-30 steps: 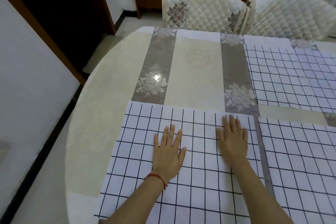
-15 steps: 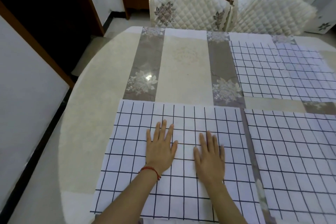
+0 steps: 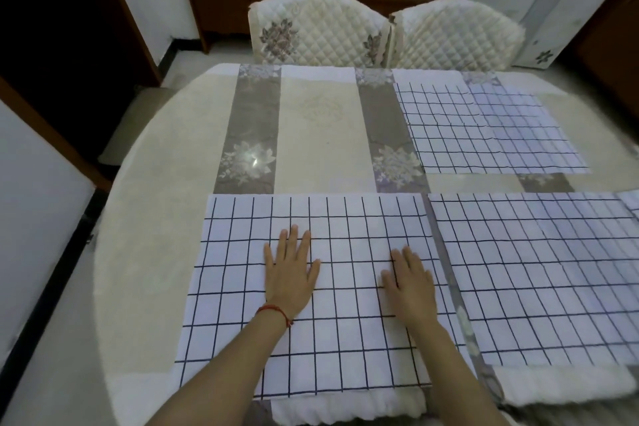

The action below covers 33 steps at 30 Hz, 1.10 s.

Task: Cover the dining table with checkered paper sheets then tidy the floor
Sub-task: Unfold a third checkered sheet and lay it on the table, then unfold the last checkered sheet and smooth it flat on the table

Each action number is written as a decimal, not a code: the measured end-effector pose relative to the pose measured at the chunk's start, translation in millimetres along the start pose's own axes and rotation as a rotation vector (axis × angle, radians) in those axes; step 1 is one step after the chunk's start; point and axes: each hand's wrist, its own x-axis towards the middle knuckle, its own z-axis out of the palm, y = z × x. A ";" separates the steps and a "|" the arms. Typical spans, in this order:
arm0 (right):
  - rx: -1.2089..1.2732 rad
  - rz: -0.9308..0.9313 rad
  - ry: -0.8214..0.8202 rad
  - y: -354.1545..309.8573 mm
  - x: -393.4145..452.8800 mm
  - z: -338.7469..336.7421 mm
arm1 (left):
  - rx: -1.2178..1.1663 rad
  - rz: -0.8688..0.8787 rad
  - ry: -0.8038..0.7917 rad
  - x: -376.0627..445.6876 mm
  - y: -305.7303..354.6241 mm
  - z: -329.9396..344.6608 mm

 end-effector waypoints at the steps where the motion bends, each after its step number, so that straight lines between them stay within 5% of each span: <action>1: 0.051 0.008 0.025 -3.3 -1.8 -7.9 | -0.039 0.009 0.001 -1.5 0.7 -3.1; 14: 0.339 0.026 0.352 18.4 -112.3 -99.3 | -0.446 0.386 -0.097 -53.5 93.3 -73.9; 27: 0.434 0.335 0.713 187.1 -340.9 -157.7 | -0.527 0.805 -0.228 -231.6 313.4 -57.3; 33: 0.554 0.599 0.711 272.5 -465.6 -119.9 | -0.554 1.028 -0.407 -340.4 382.9 -5.4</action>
